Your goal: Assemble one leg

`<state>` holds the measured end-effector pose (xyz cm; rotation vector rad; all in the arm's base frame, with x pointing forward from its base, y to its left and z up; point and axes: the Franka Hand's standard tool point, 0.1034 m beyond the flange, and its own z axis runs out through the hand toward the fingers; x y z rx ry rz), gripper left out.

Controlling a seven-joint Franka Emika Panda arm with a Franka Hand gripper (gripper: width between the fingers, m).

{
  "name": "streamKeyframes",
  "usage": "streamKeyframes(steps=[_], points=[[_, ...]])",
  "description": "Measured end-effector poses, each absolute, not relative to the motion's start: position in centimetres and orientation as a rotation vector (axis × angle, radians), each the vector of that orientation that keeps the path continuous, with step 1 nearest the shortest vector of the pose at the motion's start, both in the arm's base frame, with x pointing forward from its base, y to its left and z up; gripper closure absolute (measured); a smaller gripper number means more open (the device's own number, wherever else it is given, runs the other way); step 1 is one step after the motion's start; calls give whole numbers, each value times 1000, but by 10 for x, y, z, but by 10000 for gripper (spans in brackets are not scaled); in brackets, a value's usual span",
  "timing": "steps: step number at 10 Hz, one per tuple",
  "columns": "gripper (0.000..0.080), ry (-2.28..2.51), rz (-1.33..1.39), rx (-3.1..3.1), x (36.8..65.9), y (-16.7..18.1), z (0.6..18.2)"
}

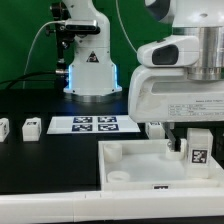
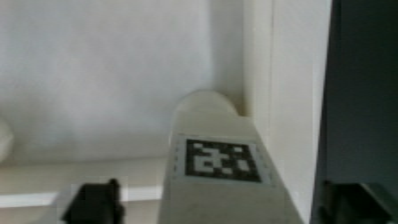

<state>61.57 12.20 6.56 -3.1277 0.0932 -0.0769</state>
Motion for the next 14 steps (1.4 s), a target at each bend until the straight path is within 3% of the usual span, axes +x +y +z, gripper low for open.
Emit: streamKeyframes(steps=[2,7,14], points=[[511,93,-77,-3128,616,122,66],[509,353,-74,-3102,616,122,66],[508,1808,-76,-2497,614,125,65]])
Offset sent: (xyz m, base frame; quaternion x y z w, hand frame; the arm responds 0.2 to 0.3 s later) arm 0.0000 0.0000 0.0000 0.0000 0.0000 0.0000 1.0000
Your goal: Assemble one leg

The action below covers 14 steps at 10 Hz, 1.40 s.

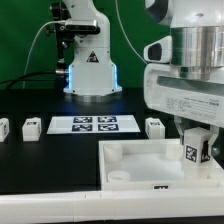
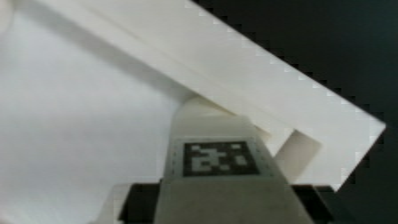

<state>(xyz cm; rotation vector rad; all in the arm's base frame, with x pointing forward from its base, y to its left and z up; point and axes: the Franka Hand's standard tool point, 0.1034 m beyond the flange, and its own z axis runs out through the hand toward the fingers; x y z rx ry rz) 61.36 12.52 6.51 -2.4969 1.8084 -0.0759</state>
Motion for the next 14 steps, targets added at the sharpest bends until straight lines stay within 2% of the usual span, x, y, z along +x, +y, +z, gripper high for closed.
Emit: streamKeyframes(steps=[4,7,8,9,10,14], points=[[508,2318,-42,-2002,614,127,65],[508,2463,-5,-1798,613,129,64],[403,2409,-8,-1872,612,130,63],[265,2386,-9,-1902,612,130,63],[179,2361,-13,-1934,612,130,63],[151,1847,-46,-2439,612,129,62]])
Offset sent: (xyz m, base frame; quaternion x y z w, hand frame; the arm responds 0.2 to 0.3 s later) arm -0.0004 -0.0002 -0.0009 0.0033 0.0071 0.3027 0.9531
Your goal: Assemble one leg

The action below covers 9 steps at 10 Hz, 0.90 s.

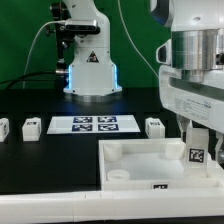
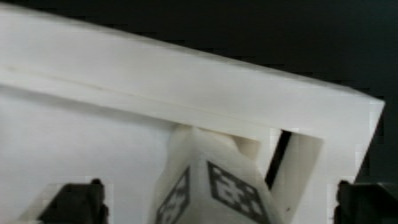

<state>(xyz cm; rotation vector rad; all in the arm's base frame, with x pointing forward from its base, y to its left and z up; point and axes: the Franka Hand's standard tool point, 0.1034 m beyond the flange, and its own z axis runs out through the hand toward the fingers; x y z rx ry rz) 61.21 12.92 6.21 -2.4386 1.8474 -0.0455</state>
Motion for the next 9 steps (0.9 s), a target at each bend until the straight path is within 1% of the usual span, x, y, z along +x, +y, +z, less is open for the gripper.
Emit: streamKeyframes(steps=[1,3,4,6,7,9], points=[[151,1762,-50,-2503,612,129,62],[151,1431,-66,-2712,612,127,62],[151,1374,-68,-2742,612,128,62],[151,1010,-102,-2935,612,129,62],[151,942,-104,-2961,612,129,62],[151,554,-116,-3079,613,125,62]])
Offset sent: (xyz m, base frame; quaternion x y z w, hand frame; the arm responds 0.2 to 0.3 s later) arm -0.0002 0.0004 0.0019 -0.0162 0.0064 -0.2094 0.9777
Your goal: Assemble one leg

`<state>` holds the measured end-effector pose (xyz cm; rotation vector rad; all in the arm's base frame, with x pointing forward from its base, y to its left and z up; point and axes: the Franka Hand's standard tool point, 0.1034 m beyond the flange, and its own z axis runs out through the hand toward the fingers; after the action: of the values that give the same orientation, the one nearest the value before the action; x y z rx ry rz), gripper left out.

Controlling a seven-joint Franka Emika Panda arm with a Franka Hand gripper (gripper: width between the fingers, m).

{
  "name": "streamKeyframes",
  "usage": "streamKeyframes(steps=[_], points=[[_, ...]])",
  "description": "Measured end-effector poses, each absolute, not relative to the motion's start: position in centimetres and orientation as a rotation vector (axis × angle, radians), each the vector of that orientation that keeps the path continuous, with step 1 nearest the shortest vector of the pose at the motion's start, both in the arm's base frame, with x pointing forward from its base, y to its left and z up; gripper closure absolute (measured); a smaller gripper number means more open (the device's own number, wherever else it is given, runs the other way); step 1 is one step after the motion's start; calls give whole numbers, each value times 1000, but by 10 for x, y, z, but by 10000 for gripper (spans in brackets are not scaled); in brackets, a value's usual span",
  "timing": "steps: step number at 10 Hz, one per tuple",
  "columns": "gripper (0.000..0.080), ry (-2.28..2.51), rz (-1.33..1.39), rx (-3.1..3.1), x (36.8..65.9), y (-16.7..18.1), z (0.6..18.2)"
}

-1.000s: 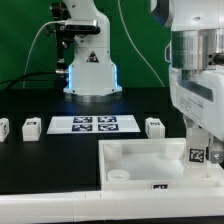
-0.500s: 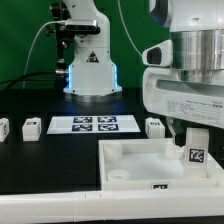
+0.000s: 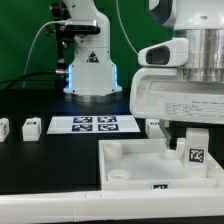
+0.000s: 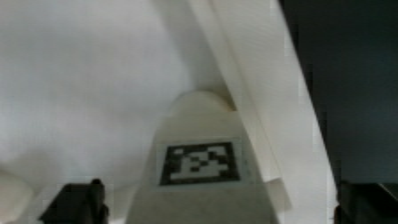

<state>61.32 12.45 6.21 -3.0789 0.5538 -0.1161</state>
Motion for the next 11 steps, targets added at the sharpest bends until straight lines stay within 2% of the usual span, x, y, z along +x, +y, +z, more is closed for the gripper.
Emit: streamKeyframes(steps=[2,3,4,5,6,9,11], points=[[151,441,-117,-3100,614,123,62],[281,447,-117,-3099,614,121,62],[281,449,-117,-3098,614,121,62],[418,449,-117,-3098,614,121,62],[509,469,-117,-3094,614,121,62],[509,556,-115,-3076,614,121,62],[509,977,-110,-2953,614,119,62]])
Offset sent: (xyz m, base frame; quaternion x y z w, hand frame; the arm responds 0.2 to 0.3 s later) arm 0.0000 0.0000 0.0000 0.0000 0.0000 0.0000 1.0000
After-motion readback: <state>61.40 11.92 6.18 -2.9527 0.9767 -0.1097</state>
